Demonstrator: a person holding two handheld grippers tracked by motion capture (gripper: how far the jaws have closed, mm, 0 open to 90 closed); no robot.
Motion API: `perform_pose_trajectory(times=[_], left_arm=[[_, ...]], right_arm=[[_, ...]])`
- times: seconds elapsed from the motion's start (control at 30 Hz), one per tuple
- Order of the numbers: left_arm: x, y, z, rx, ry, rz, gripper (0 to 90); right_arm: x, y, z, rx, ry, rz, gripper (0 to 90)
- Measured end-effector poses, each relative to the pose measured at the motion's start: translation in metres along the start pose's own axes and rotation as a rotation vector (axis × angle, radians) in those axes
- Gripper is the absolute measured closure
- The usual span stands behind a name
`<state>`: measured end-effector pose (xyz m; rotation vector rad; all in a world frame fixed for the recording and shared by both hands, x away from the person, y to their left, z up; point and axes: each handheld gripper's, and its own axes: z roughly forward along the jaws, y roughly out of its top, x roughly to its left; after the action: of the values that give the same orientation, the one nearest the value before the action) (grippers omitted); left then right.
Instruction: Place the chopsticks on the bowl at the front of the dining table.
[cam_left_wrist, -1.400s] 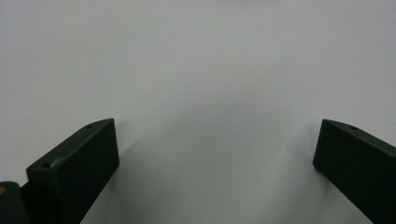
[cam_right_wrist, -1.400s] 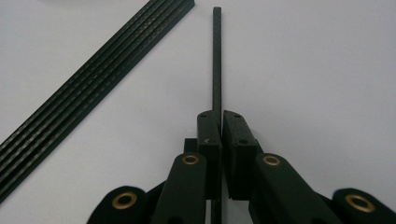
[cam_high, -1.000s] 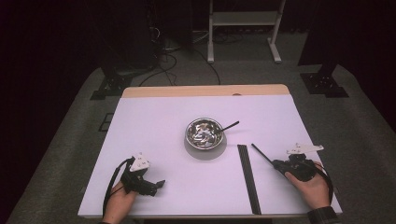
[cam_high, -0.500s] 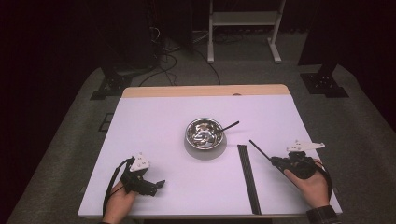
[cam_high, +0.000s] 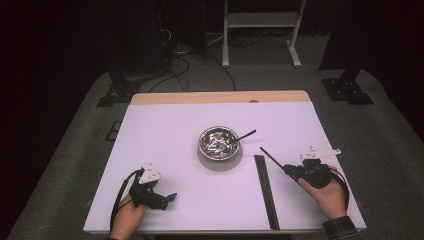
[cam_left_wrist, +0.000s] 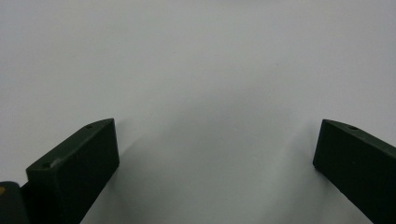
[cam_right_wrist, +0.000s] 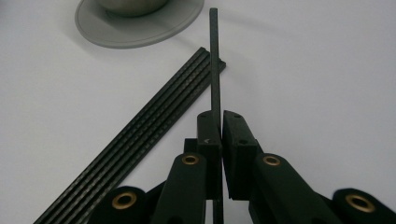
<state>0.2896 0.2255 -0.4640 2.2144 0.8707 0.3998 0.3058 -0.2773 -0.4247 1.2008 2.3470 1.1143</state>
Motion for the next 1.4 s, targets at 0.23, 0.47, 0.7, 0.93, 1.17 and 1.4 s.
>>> perform_pose_trajectory(times=[0.23, 0.47, 0.7, 0.93, 1.17, 1.4], left_arm=[[0.000, 0.000, 0.000, 0.000, 0.000, 0.000, 0.0], [0.000, 0.000, 0.000, 0.000, 0.000, 0.000, 0.0], [0.000, 0.000, 0.000, 0.000, 0.000, 0.000, 0.0], [0.000, 0.000, 0.000, 0.000, 0.000, 0.000, 0.0], [0.000, 0.000, 0.000, 0.000, 0.000, 0.000, 0.0], [0.000, 0.000, 0.000, 0.000, 0.000, 0.000, 0.0]], right_arm=[[0.007, 0.007, 0.003, -0.004, 0.012, -0.020, 85.9], [0.010, 0.013, 0.005, -0.012, 0.024, -0.032, 85.9], [0.014, 0.020, 0.008, -0.024, 0.041, -0.043, 85.9], [0.018, 0.025, 0.011, -0.029, 0.050, -0.052, 85.9], [0.021, 0.030, 0.013, -0.037, 0.058, -0.056, 85.9], [0.024, 0.035, 0.016, -0.037, 0.065, -0.060, 85.9]])
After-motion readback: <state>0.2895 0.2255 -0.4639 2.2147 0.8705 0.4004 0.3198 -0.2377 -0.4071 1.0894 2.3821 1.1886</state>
